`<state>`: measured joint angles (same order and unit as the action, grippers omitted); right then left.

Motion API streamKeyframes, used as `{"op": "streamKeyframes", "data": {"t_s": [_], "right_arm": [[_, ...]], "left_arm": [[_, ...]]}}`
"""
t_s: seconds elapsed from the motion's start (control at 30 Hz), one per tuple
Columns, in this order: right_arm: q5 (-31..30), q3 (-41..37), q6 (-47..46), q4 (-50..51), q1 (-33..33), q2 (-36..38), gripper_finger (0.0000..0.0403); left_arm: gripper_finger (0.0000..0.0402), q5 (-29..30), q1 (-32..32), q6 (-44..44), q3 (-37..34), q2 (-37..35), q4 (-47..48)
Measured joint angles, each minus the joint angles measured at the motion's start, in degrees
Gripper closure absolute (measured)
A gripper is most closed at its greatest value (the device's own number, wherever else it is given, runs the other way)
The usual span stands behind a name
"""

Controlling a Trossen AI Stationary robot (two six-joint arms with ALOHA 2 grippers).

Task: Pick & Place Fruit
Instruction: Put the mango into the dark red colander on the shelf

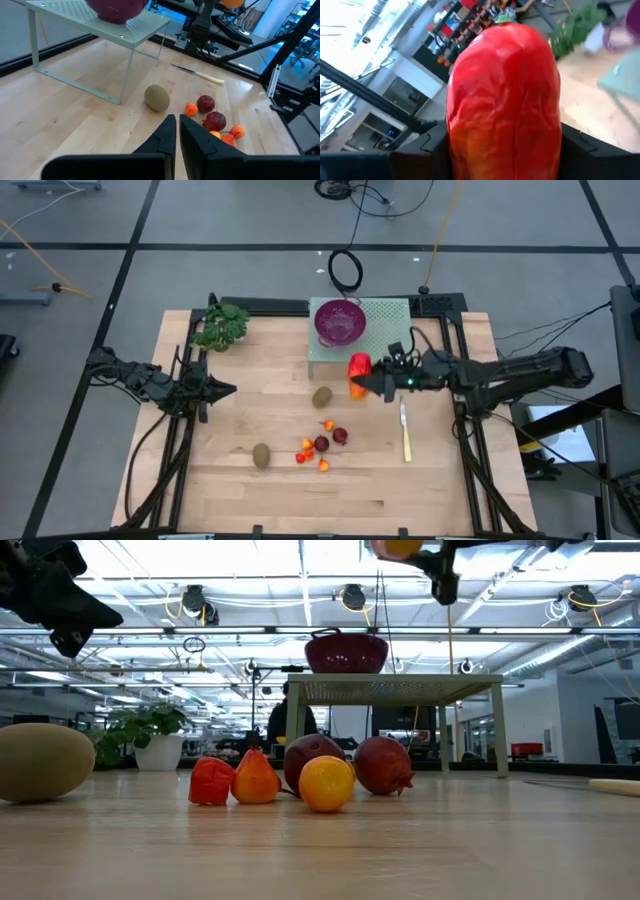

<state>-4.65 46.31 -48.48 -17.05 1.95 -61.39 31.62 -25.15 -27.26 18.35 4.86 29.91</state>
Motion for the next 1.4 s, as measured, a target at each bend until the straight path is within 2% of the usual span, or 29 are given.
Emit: {"op": "streamKeyframes", "data": {"t_s": [0.17,0.37,0.53,0.73,0.97,1.4], "right_arm": [[1.7,4.7,7.1,2.5,-4.9,0.0,0.0178],[1.8,14.3,17.0,16.3,-11.8,-1.3,0.0182],[1.8,22.8,24.6,26.5,-16.5,-5.1,0.0174],[1.8,30.0,33.3,31.6,-20.1,-11.9,0.0178],[1.8,33.0,39.5,32.3,-23.6,-18.5,0.0173],[1.8,33.0,43.3,33.7,-26.4,-24.6,0.017]], "left_arm": [[0.038,0.0,0.0,0.6,0.0,0.0,0.0],[0.038,0.0,0.0,0.3,0.0,0.0,0.0],[0.038,0.0,0.0,0.2,0.0,0.0,0.0],[0.038,0.0,0.0,0.2,0.0,0.0,0.1],[0.038,-0.1,0.0,0.4,0.0,0.0,0.4],[0.038,0.0,0.0,0.4,0.0,0.0,0.4]]}}
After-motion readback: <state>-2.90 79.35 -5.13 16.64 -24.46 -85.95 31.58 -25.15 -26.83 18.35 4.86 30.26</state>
